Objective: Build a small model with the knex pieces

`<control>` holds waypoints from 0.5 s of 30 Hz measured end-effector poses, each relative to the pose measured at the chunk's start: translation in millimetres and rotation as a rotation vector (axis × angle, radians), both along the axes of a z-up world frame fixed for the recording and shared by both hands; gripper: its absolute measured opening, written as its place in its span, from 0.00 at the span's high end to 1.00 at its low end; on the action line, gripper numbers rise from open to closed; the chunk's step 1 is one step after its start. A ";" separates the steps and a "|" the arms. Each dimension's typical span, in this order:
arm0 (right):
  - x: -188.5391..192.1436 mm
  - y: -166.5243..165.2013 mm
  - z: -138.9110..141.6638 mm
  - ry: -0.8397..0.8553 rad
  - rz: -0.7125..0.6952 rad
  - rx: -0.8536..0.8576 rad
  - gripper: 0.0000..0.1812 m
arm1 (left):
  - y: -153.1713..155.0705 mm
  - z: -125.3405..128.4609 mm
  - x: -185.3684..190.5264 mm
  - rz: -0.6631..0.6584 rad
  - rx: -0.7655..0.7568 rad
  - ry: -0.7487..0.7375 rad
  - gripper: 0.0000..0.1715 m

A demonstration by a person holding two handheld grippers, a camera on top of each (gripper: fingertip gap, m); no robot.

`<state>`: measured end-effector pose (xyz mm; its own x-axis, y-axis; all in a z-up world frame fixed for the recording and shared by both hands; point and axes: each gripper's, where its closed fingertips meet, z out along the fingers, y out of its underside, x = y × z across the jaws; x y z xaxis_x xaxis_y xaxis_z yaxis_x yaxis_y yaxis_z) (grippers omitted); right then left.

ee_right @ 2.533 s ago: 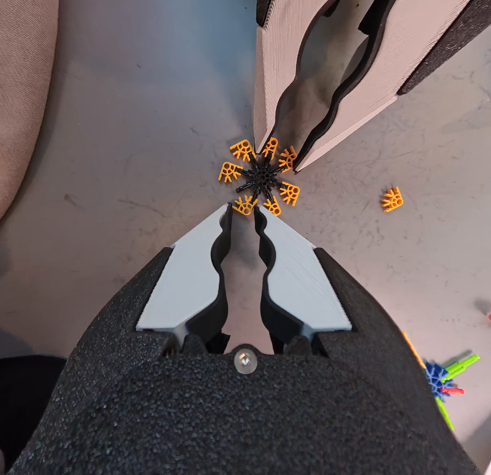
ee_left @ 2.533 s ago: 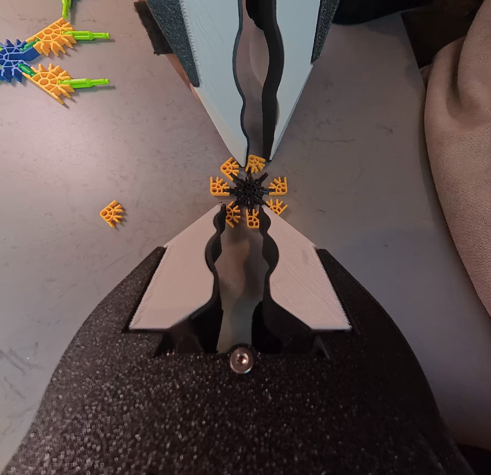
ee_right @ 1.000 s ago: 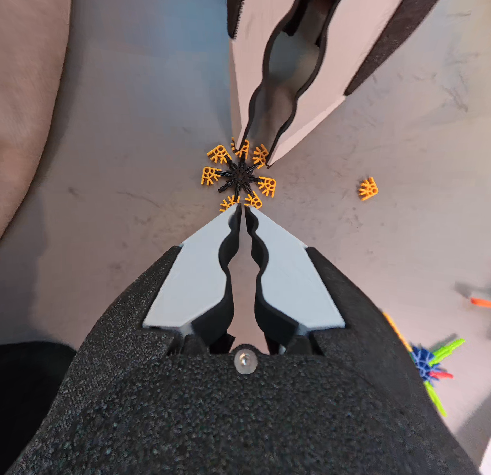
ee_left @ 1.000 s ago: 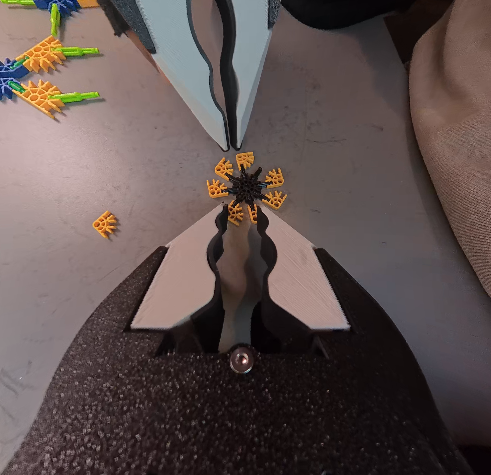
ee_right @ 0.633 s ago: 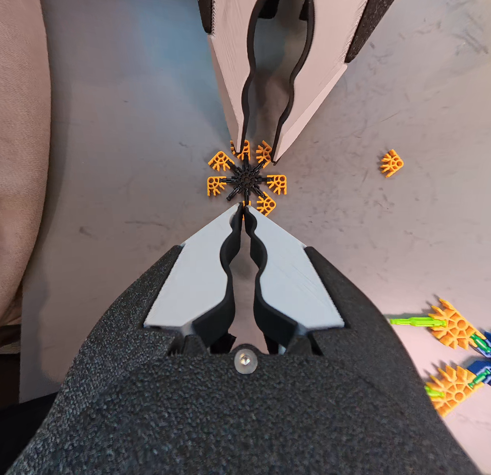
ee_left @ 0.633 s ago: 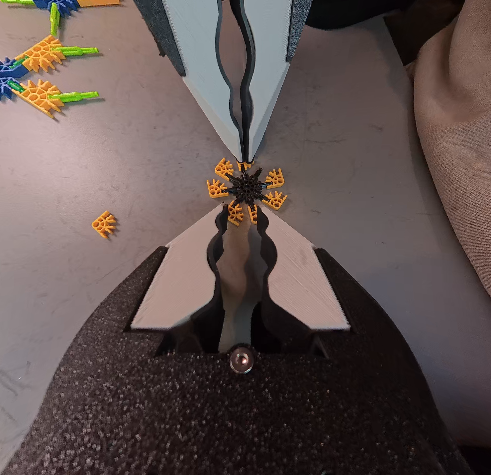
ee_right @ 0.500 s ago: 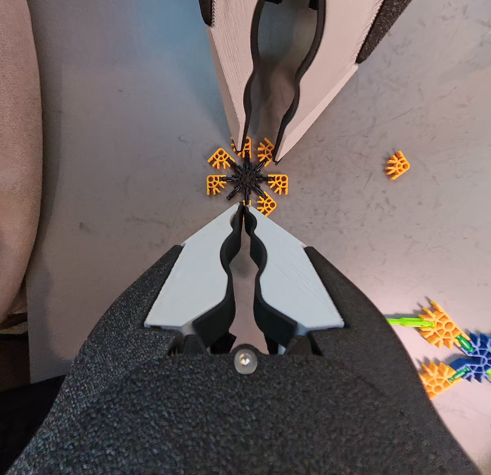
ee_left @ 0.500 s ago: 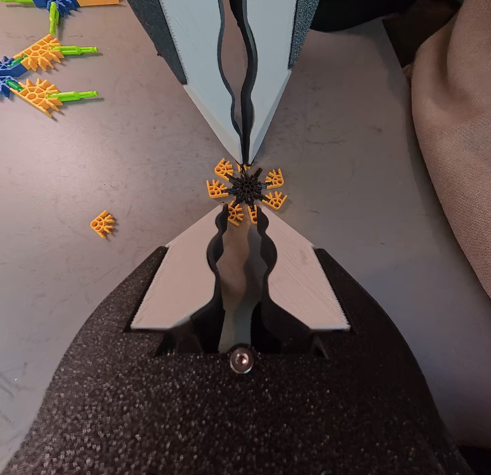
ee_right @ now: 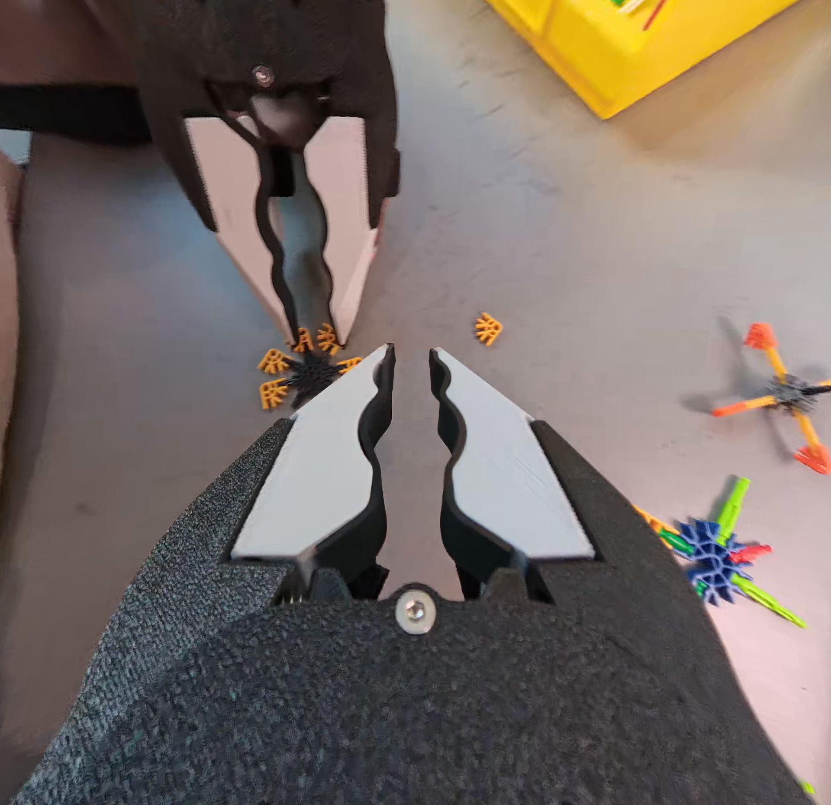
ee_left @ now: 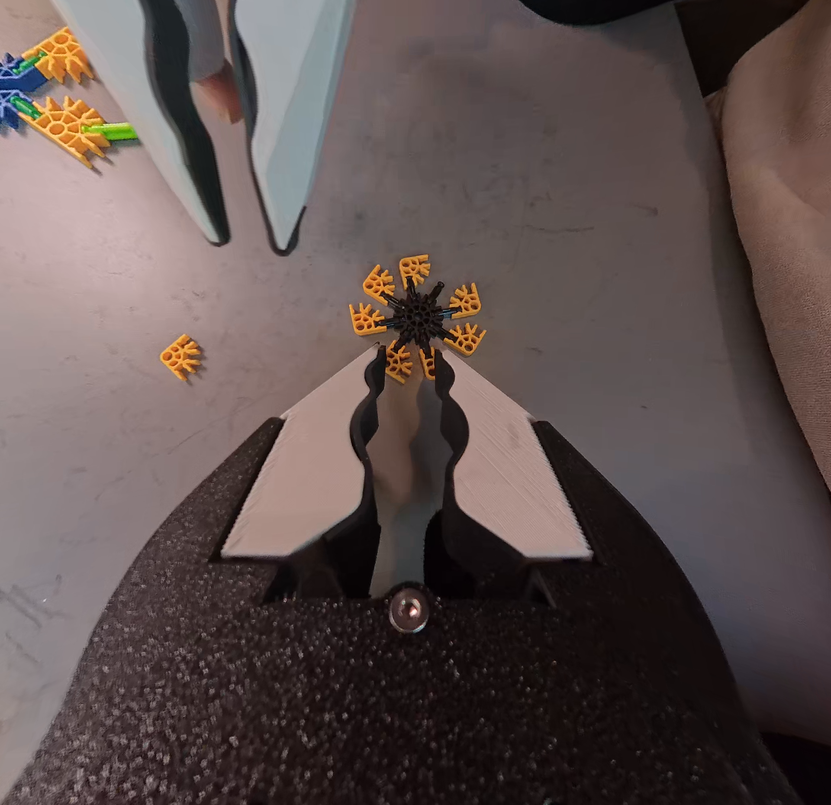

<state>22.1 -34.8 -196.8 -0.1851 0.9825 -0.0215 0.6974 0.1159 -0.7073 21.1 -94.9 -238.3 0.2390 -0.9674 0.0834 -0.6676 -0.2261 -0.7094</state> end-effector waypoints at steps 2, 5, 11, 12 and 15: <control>-4.6 13.5 -13.2 -0.018 -0.022 0.055 0.89 | -0.1 0.6 -2.3 0.011 -0.030 -0.005 0.87; -12.6 24.8 -38.0 -0.086 0.003 0.139 0.83 | 0.4 2.7 -7.8 0.021 -0.055 -0.014 0.87; -33.5 34.6 -43.3 -0.107 0.043 0.101 0.84 | 10.4 24.4 -12.8 0.060 -0.034 -0.126 0.84; -35.0 34.3 -43.7 -0.115 0.053 0.078 0.85 | 11.1 23.4 -11.7 0.057 -0.026 -0.129 0.83; -35.5 36.3 -44.3 -0.147 0.067 0.044 0.91 | 11.5 11.3 -7.8 0.047 -0.016 -0.094 0.77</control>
<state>-13.3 1.5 -241.2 -0.2486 0.9685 -0.0107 0.7827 0.1944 -0.5912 13.3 -83.4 -226.9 0.2743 -0.9537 0.1231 -0.5865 -0.2673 -0.7646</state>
